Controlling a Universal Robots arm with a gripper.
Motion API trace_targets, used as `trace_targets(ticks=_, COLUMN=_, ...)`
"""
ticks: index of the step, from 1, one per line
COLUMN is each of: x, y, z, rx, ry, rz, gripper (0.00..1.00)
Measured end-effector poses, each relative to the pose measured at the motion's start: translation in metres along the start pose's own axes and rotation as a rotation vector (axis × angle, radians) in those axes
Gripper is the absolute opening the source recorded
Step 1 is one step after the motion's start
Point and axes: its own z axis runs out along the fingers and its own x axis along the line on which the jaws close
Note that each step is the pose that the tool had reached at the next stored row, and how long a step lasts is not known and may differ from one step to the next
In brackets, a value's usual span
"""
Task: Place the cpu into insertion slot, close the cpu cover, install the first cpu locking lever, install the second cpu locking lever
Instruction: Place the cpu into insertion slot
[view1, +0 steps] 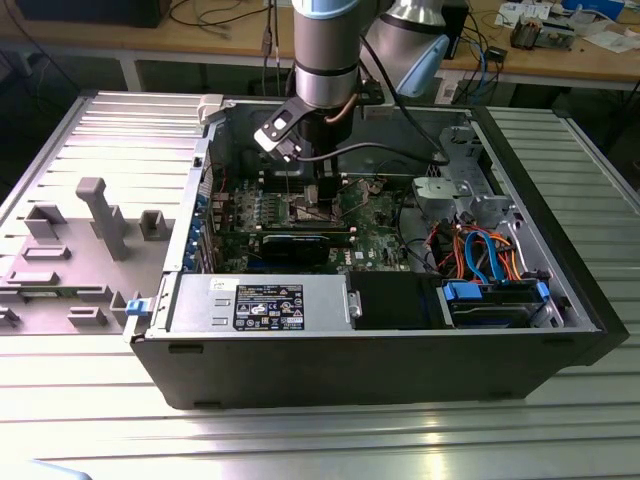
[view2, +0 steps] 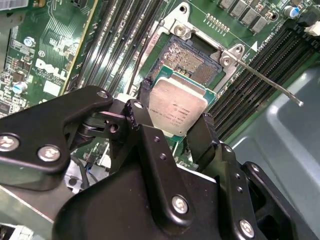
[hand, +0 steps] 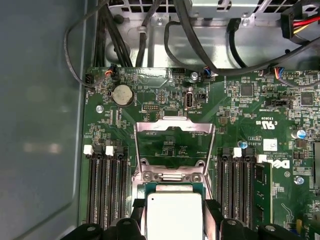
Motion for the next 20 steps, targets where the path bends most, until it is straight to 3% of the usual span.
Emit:
trace_targets(ticks=3, x=0.0000, y=-0.0055, z=0.0072, rx=0.0000, ry=-0.0001, rz=0.000, gripper=0.55)
trace_targets(ticks=4, x=0.0001, y=-0.0067, z=0.0121, rx=-0.0003, ry=-0.0012, rz=0.019, gripper=0.55)
trace_targets(ticks=7, x=0.0000, y=-0.0082, z=0.0167, rx=-0.0007, ry=-0.0020, rz=0.030, gripper=0.55)
trace_targets(ticks=20, x=-0.0002, y=-0.0108, z=0.0265, rx=0.0024, ry=-0.0019, rz=0.030, gripper=0.55)
